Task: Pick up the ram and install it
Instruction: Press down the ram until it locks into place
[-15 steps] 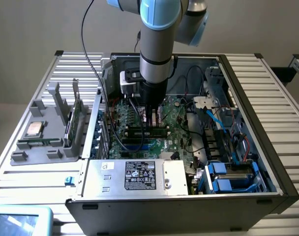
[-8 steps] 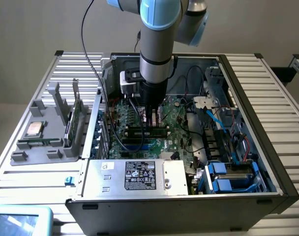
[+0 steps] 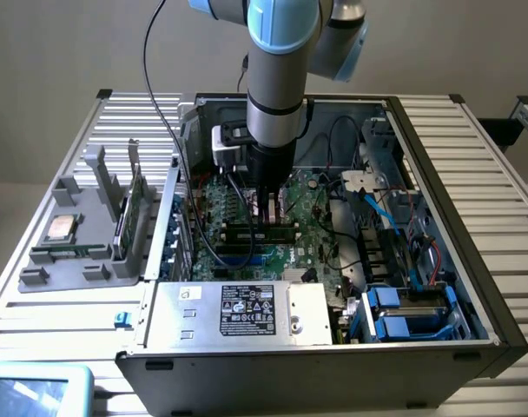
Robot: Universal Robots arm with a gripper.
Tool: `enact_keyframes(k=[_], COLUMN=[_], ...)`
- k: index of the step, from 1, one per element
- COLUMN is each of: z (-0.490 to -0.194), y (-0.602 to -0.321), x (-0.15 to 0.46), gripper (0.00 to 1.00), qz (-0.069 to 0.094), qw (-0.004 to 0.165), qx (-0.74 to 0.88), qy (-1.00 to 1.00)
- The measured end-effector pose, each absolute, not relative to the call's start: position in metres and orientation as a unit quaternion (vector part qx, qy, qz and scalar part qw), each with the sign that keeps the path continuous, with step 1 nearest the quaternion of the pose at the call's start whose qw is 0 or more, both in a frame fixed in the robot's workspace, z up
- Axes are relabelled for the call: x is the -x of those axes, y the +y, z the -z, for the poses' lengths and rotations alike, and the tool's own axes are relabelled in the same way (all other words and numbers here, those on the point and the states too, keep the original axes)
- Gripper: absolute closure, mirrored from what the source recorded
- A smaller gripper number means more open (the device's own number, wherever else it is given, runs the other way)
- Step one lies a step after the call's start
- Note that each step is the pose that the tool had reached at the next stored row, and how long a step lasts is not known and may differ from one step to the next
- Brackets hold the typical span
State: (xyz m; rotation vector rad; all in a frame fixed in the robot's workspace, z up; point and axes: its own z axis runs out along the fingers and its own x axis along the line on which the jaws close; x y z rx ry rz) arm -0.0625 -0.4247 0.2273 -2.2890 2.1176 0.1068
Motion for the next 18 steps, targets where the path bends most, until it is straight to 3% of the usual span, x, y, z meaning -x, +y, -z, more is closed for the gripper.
enact_keyframes(k=[18], z=[-0.2262], y=[-0.4252], x=[0.0625], gripper=[0.91], qz=[-0.035], qw=[0.011], qx=[0.734], qy=[0.679])
